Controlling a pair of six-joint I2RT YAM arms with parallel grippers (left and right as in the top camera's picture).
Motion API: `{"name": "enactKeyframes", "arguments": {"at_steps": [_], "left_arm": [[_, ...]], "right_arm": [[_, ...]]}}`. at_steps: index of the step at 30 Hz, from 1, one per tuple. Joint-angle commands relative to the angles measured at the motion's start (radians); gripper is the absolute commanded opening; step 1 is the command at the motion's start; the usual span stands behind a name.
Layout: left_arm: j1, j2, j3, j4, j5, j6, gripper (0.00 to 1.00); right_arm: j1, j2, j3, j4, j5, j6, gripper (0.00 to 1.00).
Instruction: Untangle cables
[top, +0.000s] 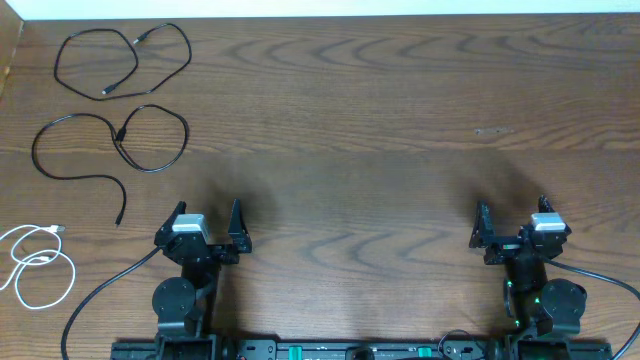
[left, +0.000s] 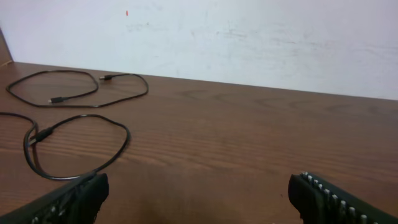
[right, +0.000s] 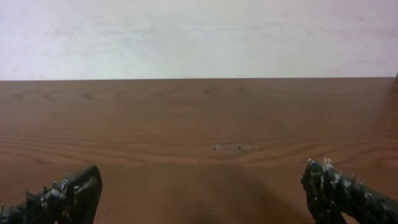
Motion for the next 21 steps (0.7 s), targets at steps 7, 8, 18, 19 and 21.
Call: {"name": "enactKeyframes", "arguments": {"at_steps": [7, 8, 18, 19, 21], "left_arm": [[0.003, 0.002, -0.016, -0.042, 0.006, 0.024, 0.98], [0.003, 0.008, -0.016, -0.042, 0.006, 0.024, 0.98], [0.003, 0.048, -0.016, -0.038, -0.005, 0.024, 0.98], [0.003, 0.048, -0.016, -0.038, -0.005, 0.024, 0.98], [0.003, 0.048, -0.016, -0.038, -0.005, 0.024, 0.98]], "right_arm": [[0.005, -0.006, -0.002, -0.005, 0.008, 0.002, 0.99], [0.005, -0.006, -0.002, -0.005, 0.008, 0.002, 0.99], [0.005, -0.006, -0.002, -0.005, 0.008, 0.002, 0.99], [0.005, -0.006, -0.002, -0.005, 0.008, 0.002, 0.99], [0.005, -0.006, -0.002, -0.005, 0.008, 0.002, 0.99]]}}
